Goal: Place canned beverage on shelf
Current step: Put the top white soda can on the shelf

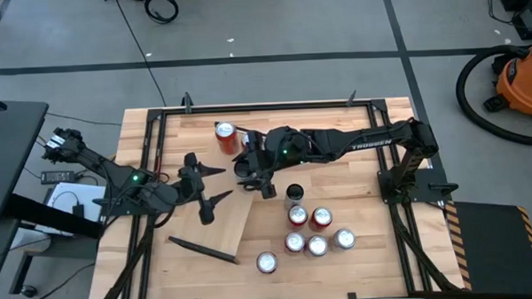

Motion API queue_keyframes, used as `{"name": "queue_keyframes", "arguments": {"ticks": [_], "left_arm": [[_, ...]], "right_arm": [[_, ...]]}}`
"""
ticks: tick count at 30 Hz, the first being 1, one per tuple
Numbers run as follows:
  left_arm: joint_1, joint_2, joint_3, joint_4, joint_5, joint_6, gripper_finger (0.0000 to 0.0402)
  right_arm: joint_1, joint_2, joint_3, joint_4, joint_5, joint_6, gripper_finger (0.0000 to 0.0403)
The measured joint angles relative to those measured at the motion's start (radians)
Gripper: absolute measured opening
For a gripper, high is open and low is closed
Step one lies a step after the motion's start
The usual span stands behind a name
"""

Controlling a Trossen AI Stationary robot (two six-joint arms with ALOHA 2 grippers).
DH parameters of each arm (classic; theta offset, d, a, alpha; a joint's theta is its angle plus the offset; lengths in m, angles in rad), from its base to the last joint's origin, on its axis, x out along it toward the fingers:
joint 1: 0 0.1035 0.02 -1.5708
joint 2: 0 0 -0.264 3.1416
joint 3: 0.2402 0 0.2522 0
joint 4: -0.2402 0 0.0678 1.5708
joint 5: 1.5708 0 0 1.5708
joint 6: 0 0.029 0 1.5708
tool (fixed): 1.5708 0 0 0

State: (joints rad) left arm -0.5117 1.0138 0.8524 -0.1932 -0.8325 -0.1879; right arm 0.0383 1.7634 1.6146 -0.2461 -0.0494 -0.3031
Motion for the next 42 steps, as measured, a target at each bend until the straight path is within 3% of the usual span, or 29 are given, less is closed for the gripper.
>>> {"name": "queue_keyframes", "arguments": {"ticks": [7,14,21,27,30,42], "left_arm": [[0.000,0.000,0.000,0.001,-0.058,0.013,0.0302],[0.000,0.000,0.000,0.000,-0.059,0.015,0.0302],[0.000,0.000,0.000,-0.001,-0.067,-0.001,0.0302],[0.000,0.000,0.000,-0.016,-0.156,-0.025,0.0302],[0.009,0.001,0.000,-0.034,-0.214,-0.042,0.0302],[0.152,0.035,-0.010,-0.053,-0.224,-0.116,0.0302]], "right_arm": [[0.000,-0.001,0.000,0.054,0.008,-0.051,0.0314],[0.038,-0.090,0.000,0.050,0.102,-0.115,0.0314],[0.095,-0.144,0.000,-0.210,0.117,0.001,0.0313],[0.160,-0.142,-0.003,-0.415,0.328,0.106,0.0311],[0.182,-0.142,-0.003,-0.439,0.358,0.126,0.0311],[0.172,-0.141,-0.246,-0.134,0.322,0.087,0.0311]]}}
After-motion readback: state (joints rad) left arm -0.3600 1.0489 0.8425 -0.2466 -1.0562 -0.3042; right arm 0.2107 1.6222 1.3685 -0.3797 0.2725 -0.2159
